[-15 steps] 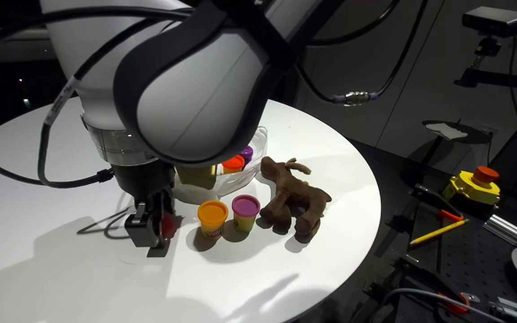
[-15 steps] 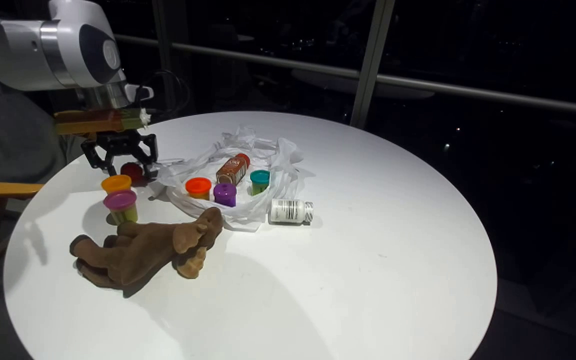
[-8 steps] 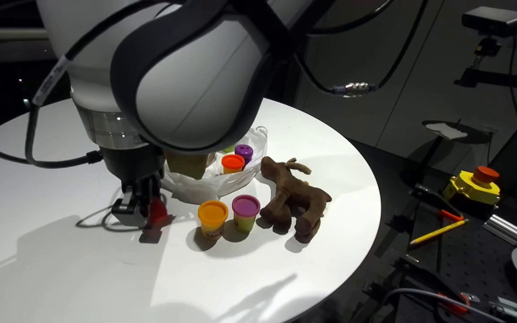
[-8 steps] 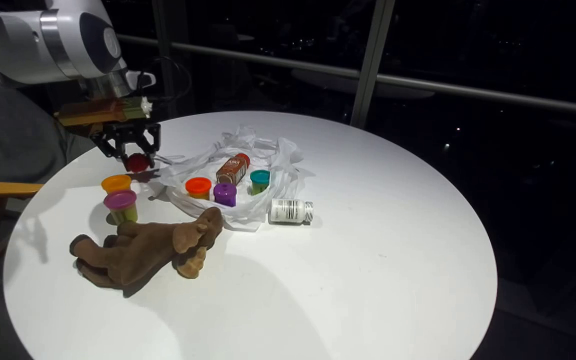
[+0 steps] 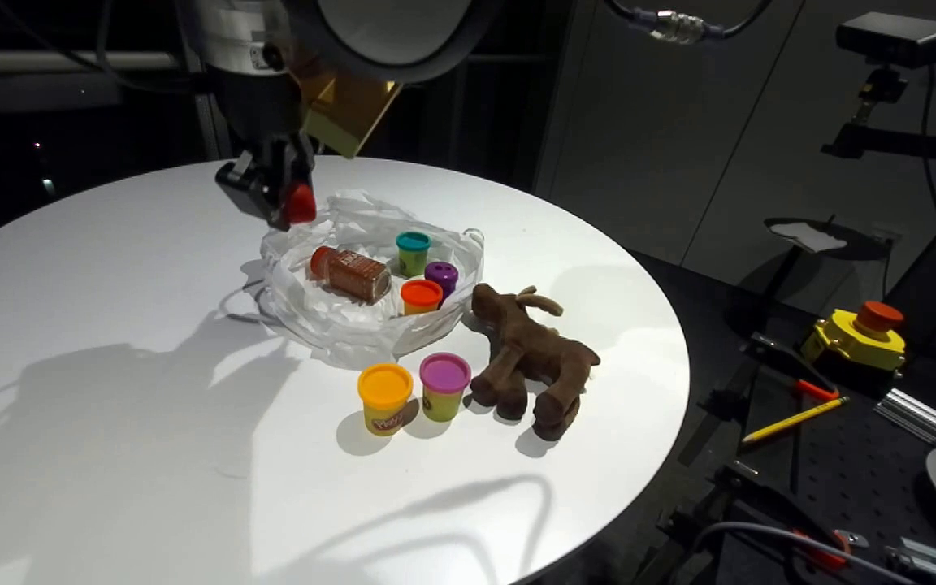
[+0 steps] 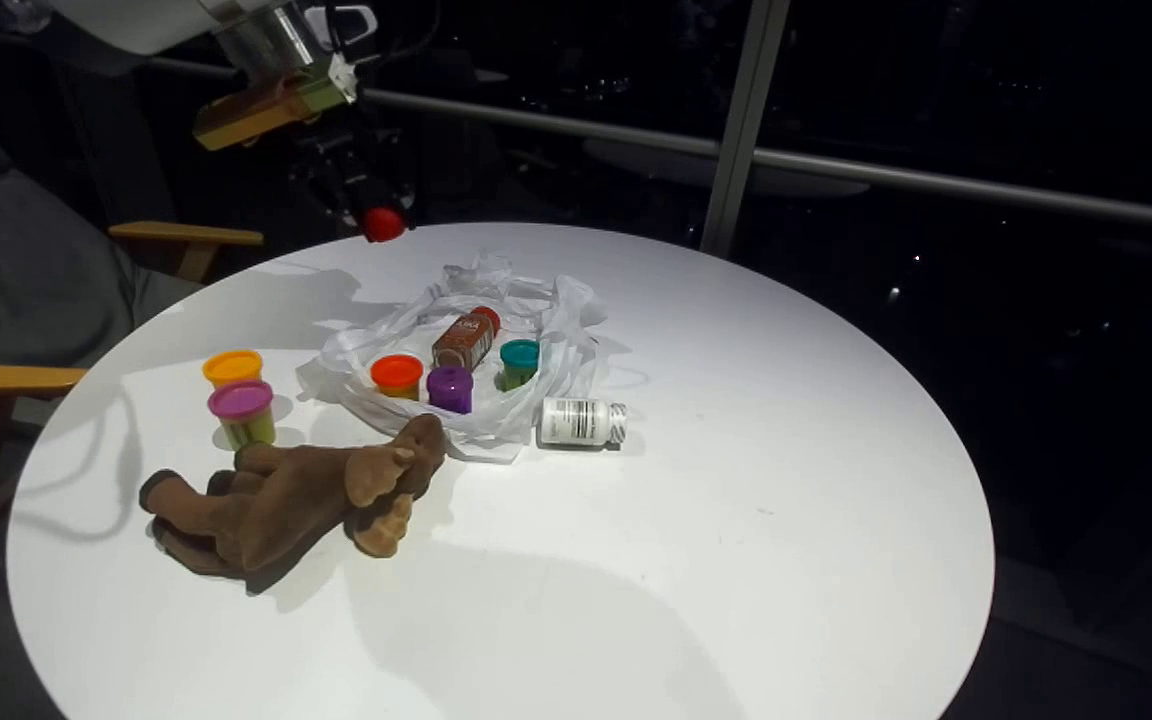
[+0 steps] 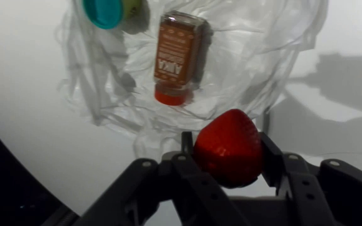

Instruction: Place the containers, strawberry toy and deer toy inside the white plastic bag

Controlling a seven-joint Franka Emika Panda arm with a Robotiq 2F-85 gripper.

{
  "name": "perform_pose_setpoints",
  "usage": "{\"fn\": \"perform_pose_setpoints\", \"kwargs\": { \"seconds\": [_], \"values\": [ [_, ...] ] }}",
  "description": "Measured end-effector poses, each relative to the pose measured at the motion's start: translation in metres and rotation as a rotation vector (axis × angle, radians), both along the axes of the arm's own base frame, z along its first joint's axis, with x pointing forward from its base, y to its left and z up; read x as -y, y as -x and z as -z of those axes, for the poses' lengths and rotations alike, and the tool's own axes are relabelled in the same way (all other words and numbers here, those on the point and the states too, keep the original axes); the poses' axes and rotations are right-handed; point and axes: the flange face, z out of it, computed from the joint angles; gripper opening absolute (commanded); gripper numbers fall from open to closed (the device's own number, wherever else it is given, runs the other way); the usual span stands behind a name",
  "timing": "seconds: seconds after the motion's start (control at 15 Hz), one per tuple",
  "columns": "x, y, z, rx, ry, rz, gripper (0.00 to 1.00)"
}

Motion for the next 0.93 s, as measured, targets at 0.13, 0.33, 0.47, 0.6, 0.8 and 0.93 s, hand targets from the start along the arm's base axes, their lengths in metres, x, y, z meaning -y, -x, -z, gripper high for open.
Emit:
{"fn": "perform_pose_setpoints", "kwargs": {
  "seconds": [0.13, 0.33, 0.47, 0.6, 0.8, 0.93],
  "values": [
    [0.025, -0.008, -0.002, 0.008, 0.038, 0.070, 0.26],
    [0.058, -0.015, 0.030, -0.025, 0.072, 0.161, 0.26],
    [0.078, -0.022, 0.061, -0.028, 0.088, 0.207, 0.26],
    [0.093, -0.031, 0.088, -0.022, 0.083, 0.234, 0.26],
    [0.105, -0.049, 0.098, 0.036, 0.070, 0.262, 0.81],
    [0.106, -0.056, 0.101, 0.070, 0.054, 0.275, 0.97]
  ]
}}
